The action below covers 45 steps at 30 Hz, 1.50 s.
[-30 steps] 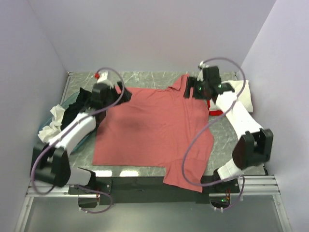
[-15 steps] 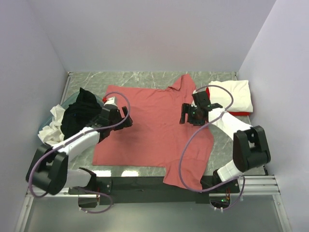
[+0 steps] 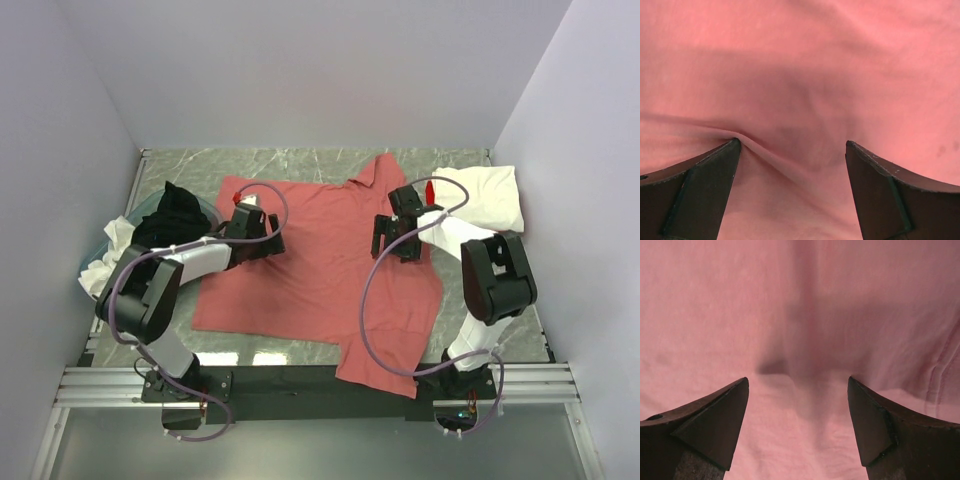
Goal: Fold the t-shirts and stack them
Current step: Flatten the tshirt out
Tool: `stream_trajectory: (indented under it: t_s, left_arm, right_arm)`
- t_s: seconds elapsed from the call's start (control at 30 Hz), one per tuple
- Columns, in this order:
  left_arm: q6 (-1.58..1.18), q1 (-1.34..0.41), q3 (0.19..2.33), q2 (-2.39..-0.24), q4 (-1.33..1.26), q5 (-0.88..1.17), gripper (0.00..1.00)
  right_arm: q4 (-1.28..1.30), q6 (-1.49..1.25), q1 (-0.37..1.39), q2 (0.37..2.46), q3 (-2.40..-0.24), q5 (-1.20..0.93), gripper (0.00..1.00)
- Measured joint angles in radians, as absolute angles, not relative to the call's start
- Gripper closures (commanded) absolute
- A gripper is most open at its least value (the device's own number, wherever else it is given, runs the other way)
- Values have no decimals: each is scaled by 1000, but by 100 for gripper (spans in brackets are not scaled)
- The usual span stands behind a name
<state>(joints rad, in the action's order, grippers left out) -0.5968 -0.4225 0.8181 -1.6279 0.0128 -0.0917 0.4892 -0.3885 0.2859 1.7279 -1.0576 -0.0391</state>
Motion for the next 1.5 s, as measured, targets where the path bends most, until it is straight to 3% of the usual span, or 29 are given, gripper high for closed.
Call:
stream_trajectory:
  t_s: [0.6,1.1,1.5]
  left_arm:
    - [-557,-418,984,-1789,-30,-38,6]
    - [-561,-325,1037,-1836,-43,106,6]
    - [-560,-300,1063,-1848,-33,108,7]
  right_arm:
    - [610,-395,288,1905,-1273,42,16]
    - [748,-395,280,2109,-1583,64,16]
    - [818,-363,241,2241,-1817,25,16]
